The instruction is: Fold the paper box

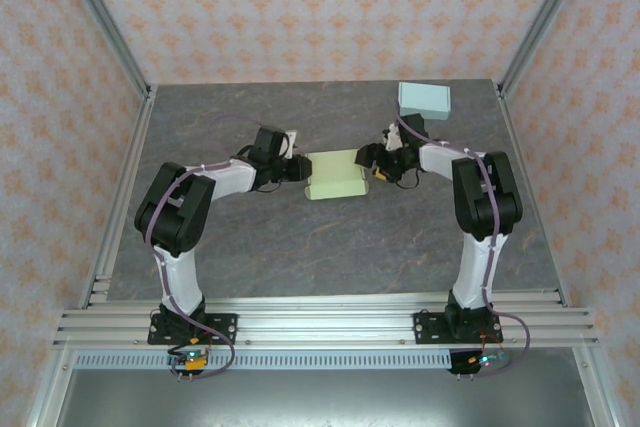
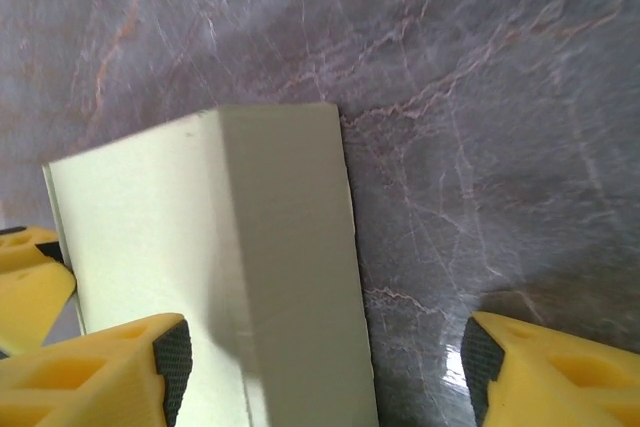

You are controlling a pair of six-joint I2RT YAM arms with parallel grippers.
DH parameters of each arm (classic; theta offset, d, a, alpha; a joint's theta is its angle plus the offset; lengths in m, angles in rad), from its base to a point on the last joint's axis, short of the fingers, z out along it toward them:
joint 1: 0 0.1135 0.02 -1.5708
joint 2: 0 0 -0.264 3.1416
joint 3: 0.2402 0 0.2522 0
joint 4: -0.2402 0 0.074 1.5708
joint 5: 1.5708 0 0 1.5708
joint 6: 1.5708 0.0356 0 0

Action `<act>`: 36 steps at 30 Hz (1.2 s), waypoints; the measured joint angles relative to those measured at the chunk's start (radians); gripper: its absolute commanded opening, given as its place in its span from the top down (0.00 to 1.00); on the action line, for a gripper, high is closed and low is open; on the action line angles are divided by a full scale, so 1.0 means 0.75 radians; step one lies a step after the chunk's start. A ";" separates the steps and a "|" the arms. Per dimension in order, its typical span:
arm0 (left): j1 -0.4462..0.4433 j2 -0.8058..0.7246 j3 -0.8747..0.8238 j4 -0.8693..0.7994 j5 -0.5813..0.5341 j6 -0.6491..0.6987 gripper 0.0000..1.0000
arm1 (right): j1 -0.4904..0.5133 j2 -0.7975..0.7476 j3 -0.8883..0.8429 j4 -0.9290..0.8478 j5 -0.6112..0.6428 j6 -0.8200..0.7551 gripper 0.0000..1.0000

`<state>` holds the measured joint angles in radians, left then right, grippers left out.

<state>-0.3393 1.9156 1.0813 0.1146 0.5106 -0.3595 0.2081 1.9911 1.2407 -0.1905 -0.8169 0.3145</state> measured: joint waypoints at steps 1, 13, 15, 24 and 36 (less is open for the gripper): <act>0.013 0.001 -0.021 0.044 0.023 -0.014 0.77 | -0.006 0.007 0.015 0.011 -0.028 0.008 0.23; 0.070 0.007 -0.067 0.152 0.108 -0.024 0.77 | -0.002 0.108 0.007 0.346 -0.296 0.299 0.32; 0.070 0.007 -0.067 0.152 0.109 -0.025 0.73 | 0.008 0.108 -0.012 0.408 -0.321 0.367 0.41; 0.095 -0.109 -0.152 0.156 0.110 -0.023 0.36 | 0.019 0.063 -0.141 0.613 -0.334 0.768 0.60; -0.166 -0.718 -0.571 0.441 0.112 0.779 0.30 | -0.002 -0.112 -0.032 -0.200 -0.425 0.861 0.64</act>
<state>-0.4637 1.3773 0.6529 0.4458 0.5945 0.2245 0.2066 1.9072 1.2167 -0.3408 -1.1355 0.9604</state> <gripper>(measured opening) 0.705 0.411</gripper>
